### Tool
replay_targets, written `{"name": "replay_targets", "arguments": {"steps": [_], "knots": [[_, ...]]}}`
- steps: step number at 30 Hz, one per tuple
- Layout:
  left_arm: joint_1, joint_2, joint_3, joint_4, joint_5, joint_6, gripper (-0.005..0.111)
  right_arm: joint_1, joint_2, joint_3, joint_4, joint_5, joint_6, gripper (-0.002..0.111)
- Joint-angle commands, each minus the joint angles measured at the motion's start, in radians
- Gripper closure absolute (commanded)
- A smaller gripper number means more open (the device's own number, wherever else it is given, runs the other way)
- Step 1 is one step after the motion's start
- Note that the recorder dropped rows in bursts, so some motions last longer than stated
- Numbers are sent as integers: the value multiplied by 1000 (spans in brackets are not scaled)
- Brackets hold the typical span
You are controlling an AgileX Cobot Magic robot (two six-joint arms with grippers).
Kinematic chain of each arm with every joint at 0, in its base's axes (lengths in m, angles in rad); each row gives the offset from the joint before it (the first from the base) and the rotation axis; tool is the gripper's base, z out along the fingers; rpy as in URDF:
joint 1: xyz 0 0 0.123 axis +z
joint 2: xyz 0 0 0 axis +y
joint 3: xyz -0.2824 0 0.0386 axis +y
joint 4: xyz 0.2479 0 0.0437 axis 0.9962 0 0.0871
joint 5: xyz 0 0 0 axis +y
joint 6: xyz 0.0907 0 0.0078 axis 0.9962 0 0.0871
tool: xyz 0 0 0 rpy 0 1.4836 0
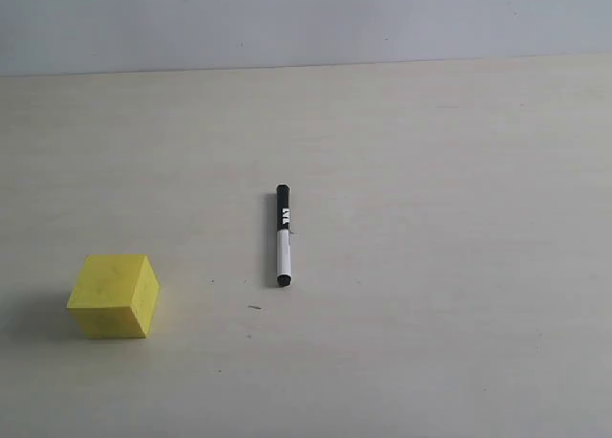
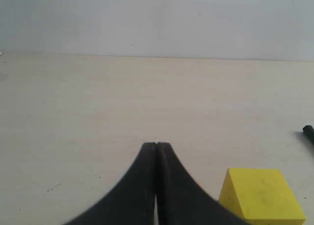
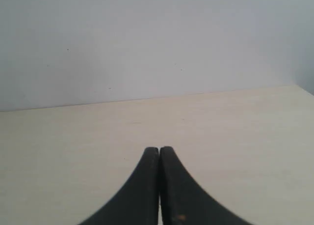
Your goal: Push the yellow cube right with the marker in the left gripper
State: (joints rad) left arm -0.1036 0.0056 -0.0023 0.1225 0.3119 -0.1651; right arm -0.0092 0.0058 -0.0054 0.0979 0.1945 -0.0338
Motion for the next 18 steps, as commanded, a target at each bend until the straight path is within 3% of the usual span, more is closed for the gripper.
{"name": "replay_targets", "arguments": {"steps": [1, 6, 11, 18], "knots": [[2, -6, 2, 4, -4, 8, 107, 3, -6, 5, -3, 0, -7, 108], [2, -6, 2, 12, -46, 4, 107, 3, -6, 5, -3, 0, -7, 108], [2, -6, 2, -17, -393, -125, 107, 3, -6, 5, -3, 0, -7, 108], [2, -6, 2, -17, -764, -289, 107, 3, -6, 5, -3, 0, -7, 108]]}}
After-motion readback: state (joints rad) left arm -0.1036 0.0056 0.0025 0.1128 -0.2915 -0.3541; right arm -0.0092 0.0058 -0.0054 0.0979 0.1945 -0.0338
